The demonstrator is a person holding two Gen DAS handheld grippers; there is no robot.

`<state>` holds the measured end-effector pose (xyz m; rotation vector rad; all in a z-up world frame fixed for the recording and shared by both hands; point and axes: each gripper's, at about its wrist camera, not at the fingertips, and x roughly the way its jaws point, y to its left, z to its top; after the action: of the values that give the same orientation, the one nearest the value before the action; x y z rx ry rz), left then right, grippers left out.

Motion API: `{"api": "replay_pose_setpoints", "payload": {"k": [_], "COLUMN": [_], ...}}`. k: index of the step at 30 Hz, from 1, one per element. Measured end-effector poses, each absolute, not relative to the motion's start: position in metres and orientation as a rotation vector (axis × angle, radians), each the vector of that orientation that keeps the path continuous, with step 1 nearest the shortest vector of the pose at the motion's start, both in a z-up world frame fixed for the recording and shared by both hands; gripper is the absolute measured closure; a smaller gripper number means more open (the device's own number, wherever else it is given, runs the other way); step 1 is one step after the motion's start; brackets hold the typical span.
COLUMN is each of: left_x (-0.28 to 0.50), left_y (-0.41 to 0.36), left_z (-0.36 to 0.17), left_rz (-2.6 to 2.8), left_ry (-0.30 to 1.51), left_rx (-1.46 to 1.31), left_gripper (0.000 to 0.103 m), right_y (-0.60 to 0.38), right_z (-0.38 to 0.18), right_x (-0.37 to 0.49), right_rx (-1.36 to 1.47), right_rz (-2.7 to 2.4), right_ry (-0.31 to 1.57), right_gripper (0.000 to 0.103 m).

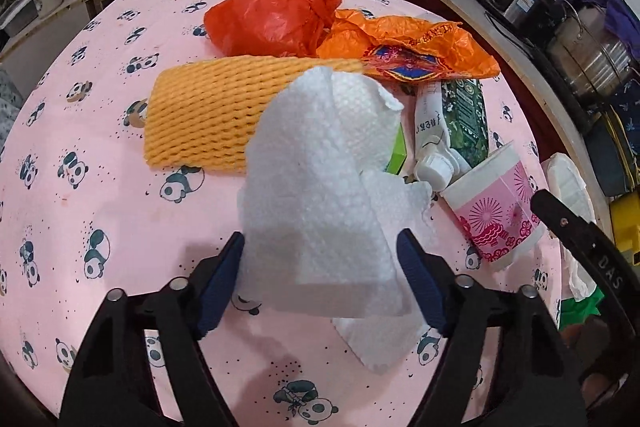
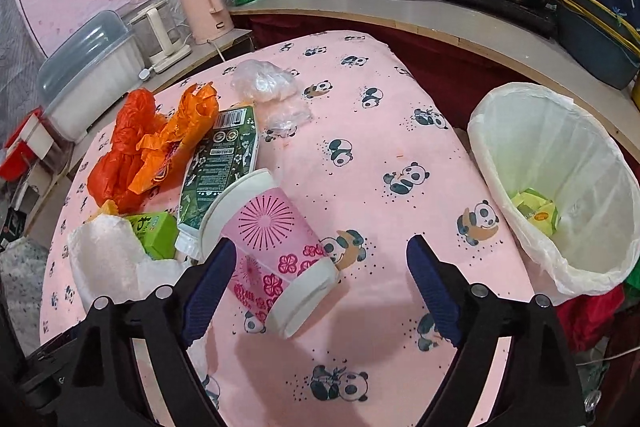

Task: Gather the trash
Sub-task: 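Grasp the pink paper cup with the right gripper while the left gripper holds the paper towel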

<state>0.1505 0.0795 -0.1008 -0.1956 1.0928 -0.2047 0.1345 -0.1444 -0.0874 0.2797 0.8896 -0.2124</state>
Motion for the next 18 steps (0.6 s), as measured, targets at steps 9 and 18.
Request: {"api": "replay_pose_setpoints", "payload": {"k": [9,18], "left_x": [0.154,0.144], "left_y": [0.062,0.06], "left_z": [-0.105,-0.094], "left_rz": [-0.292,-0.298], "left_ry": [1.117,1.098], "left_rx": [-0.145,-0.136], "left_gripper": [0.096,0.097], "right_y": [-0.142,-0.118], "right_z": [-0.112,-0.107], "right_x": [0.159,0.145], "right_rx": [0.334,0.27], "right_rz": [-0.104,-0.065], "right_ry": [0.95,0.952], "right_gripper": [0.019,0.049]}}
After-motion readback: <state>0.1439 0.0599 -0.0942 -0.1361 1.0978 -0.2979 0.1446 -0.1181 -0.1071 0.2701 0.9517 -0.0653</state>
